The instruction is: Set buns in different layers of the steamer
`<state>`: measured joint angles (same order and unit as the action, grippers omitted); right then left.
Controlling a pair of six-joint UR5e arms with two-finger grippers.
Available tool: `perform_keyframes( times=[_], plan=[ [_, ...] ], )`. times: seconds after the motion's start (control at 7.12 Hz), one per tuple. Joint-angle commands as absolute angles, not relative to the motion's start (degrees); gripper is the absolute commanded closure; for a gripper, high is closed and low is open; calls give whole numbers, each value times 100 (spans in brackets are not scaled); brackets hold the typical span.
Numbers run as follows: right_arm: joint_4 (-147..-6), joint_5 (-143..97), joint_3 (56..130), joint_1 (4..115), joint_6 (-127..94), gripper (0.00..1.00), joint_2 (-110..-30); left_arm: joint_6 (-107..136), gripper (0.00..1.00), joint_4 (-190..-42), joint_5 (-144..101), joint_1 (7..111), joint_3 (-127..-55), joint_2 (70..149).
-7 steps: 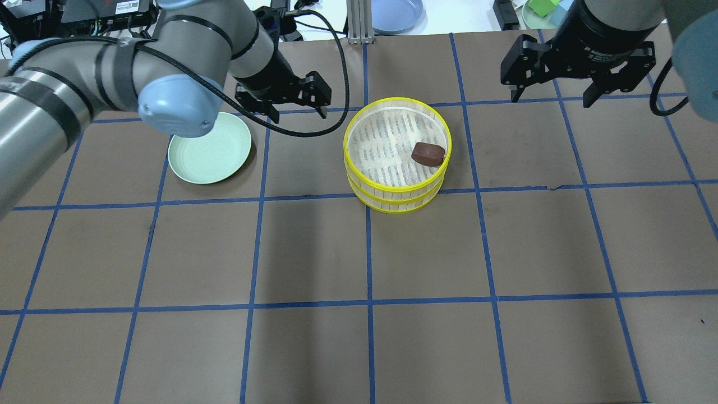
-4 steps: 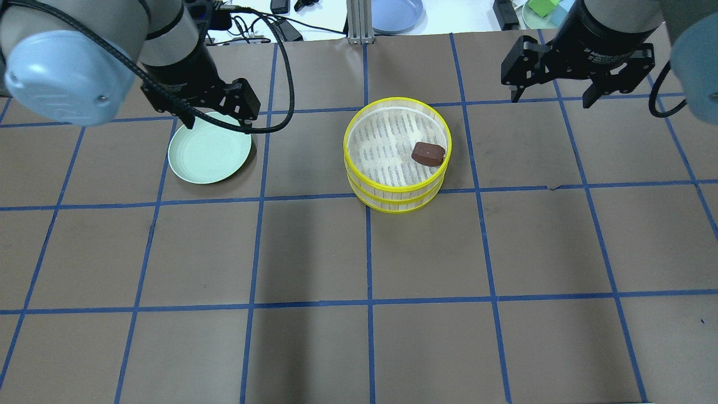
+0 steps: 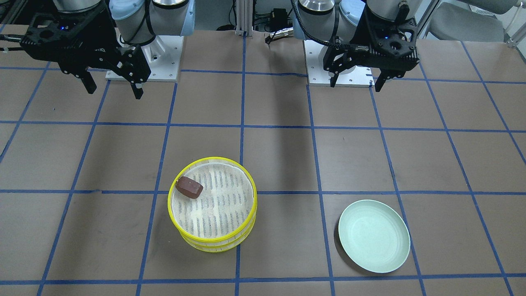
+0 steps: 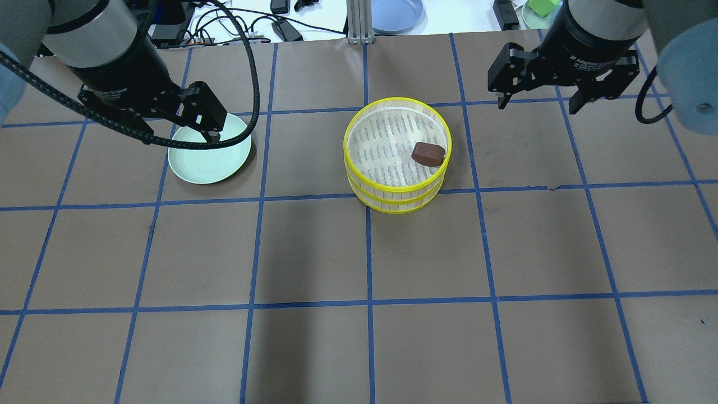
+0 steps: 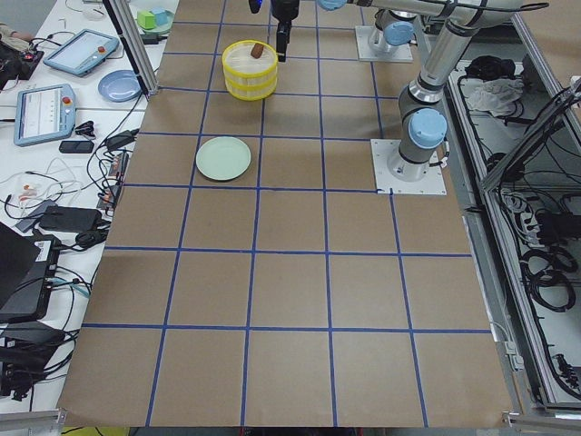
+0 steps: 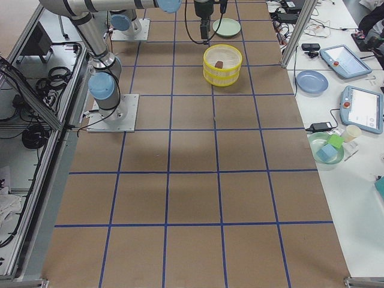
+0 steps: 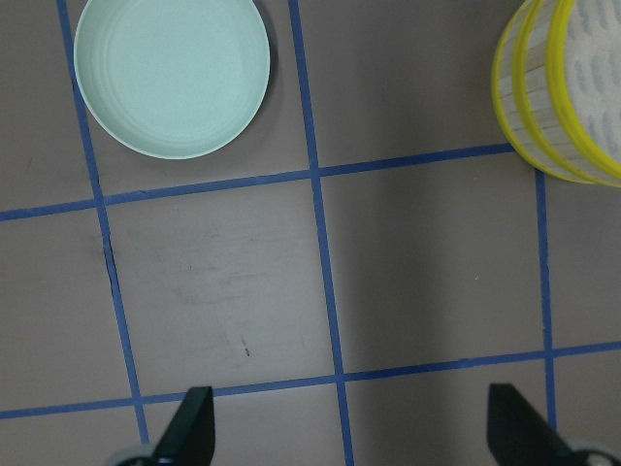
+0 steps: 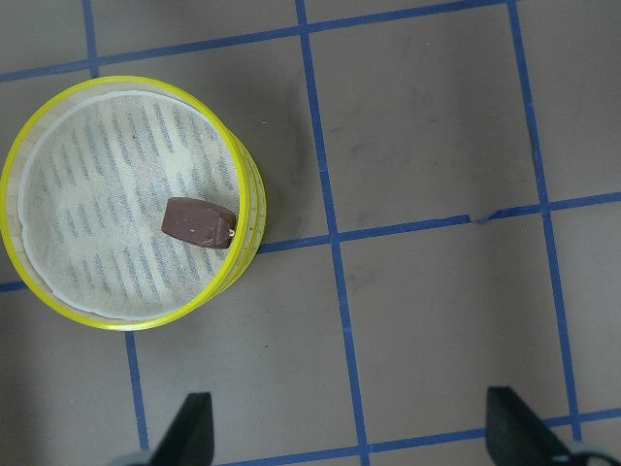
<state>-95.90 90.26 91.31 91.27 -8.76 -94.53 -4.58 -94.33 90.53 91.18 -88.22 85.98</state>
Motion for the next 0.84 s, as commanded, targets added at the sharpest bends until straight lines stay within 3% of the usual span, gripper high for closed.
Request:
perform_keyframes(
  times=[0.0,0.7],
  plan=[
    [-9580,9026,9132,9264,-888,0,-9448,-423,0,-9422,9026,9052,-8842,8569],
    [-9589,9044,9123,9264,-835,0,-9439,-466,0,-9211,9071,9053,-8930,8578]
  ],
)
